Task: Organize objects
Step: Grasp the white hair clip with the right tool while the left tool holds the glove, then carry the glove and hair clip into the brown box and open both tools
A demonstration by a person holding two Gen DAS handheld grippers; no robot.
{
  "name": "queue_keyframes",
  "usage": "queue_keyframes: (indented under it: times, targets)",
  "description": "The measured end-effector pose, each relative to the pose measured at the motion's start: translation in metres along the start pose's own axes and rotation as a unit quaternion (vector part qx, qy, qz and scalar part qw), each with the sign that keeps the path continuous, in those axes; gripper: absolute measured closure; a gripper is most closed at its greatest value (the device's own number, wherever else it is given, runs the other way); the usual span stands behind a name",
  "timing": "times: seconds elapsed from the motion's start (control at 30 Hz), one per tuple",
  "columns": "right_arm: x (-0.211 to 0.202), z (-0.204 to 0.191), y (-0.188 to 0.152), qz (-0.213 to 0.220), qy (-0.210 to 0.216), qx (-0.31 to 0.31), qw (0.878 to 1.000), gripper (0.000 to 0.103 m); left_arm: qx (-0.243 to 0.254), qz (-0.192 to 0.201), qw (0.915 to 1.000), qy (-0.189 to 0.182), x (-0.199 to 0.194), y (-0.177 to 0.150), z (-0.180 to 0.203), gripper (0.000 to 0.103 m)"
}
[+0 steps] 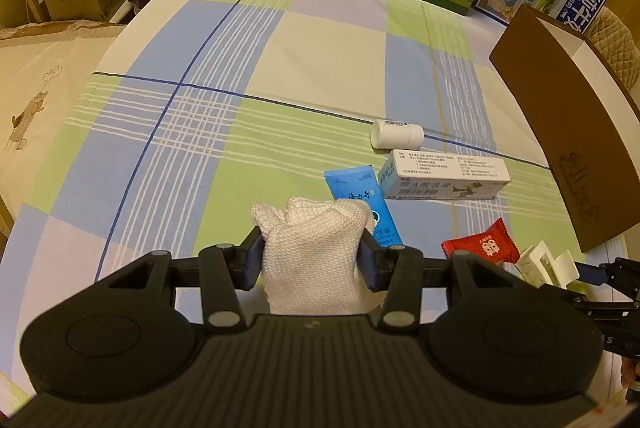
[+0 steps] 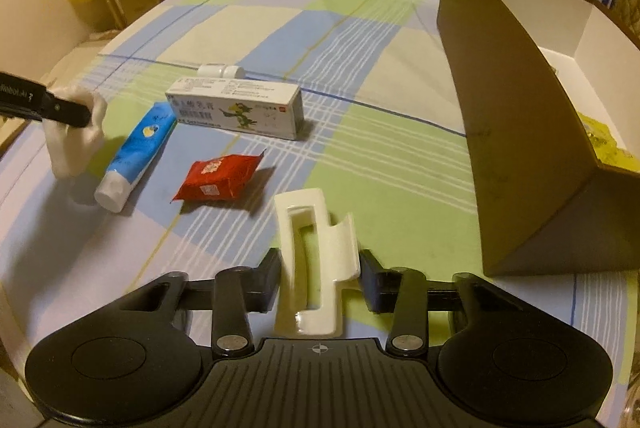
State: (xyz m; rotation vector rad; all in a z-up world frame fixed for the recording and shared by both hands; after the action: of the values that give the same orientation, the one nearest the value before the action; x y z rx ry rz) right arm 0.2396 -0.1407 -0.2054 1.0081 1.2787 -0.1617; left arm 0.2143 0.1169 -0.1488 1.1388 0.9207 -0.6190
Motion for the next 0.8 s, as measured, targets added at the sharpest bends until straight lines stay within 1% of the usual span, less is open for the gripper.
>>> queue_keyframes:
  times: [0.23, 0.43, 0.6, 0.8]
  targets:
    - [-0.014, 0.005, -0.002, 0.000, 0.008, 0.008, 1.000, 0.066, 0.010, 0.001, 0.9999, -0.010, -0.005, -0.003, 0.016, 0.061]
    - [-0.045, 0.015, 0.000, 0.015, 0.036, 0.045, 0.998, 0.066, 0.022, 0.003, 0.9995, -0.022, -0.011, -0.005, 0.037, 0.061]
    - [-0.079, 0.029, 0.004, 0.036, 0.047, 0.070, 0.996, 0.066, 0.042, 0.008, 0.9982, -0.042, -0.021, -0.002, 0.064, 0.061]
    - [-0.115, 0.053, 0.010, 0.056, 0.049, 0.100, 0.992, 0.066, 0.077, 0.017, 0.9940, -0.076, -0.035, 0.005, 0.111, 0.061]
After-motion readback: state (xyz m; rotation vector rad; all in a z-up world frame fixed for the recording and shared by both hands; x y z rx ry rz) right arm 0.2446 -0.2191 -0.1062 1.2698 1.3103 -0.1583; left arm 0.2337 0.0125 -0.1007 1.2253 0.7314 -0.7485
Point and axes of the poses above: each gripper's, at about its wrist camera, not at the fingertips, and x roughly the way its jaws point, z to its right, y to its top, the point moved 4 cm from there along x, roughly the way its jaws point, and after that the axes turned 1 degree about -z, right-handed, at the moved point
